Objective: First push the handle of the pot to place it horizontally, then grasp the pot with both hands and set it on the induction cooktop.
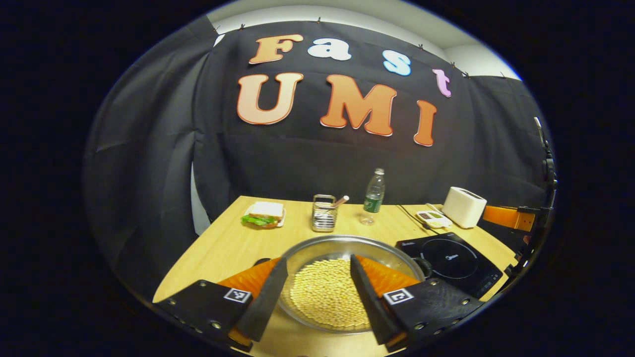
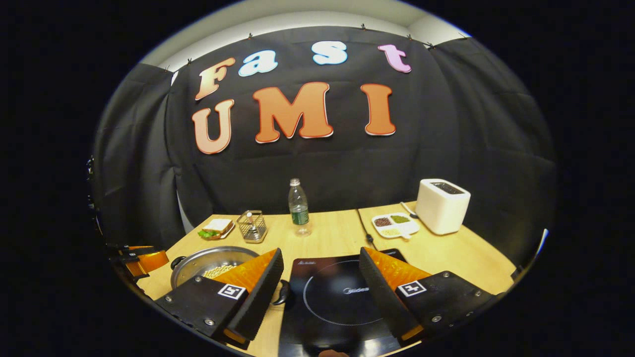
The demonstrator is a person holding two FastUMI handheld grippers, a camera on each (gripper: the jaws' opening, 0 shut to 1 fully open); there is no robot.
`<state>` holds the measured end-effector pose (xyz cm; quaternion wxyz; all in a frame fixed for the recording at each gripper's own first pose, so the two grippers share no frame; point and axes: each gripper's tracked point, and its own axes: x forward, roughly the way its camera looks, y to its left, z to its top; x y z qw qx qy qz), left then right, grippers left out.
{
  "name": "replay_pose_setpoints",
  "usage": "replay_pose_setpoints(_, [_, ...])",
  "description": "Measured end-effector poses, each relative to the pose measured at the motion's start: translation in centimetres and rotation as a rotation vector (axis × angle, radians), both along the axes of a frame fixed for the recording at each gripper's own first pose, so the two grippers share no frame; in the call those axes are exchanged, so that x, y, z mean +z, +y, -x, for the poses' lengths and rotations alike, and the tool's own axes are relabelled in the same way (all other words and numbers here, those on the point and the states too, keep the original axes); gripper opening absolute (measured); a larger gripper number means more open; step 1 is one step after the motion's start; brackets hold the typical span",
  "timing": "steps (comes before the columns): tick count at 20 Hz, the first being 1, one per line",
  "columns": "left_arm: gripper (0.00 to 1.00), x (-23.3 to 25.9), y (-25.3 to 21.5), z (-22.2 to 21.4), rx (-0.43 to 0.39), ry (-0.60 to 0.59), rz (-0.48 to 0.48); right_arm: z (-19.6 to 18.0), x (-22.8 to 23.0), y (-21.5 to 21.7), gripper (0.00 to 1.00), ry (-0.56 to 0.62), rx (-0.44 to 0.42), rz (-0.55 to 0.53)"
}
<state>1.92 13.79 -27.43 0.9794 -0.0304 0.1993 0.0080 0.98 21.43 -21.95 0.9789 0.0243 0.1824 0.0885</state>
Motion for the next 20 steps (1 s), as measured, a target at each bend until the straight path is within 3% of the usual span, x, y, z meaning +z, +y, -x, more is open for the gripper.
replay_pose_setpoints(1, [0.86,-0.7,1.3,-0.3,0.009,0.009,-0.007,0.1,-1.2,1.0,0.96,0.032,0.005,-0.007])
replay_pose_setpoints(4, [0.84,-3.7,3.5,-1.2,-0.007,0.066,-0.026,-0.7,-3.7,2.2,0.96,0.083,-0.03,0.032])
replay_pose_setpoints(9, [0.85,-6.7,3.4,-2.8,-0.074,0.112,0.034,-0.8,-7.7,4.0,0.96,0.178,-0.048,0.079])
replay_pose_setpoints(16, [0.84,-9.6,5.5,-3.7,-0.058,0.192,-0.038,-1.1,-11.5,5.0,0.96,0.273,-0.052,0.138])
replay_pose_setpoints(20, [0.85,-11.1,5.3,-3.3,-0.062,0.229,0.008,-0.7,-12.3,5.5,0.96,0.311,-0.046,0.128])
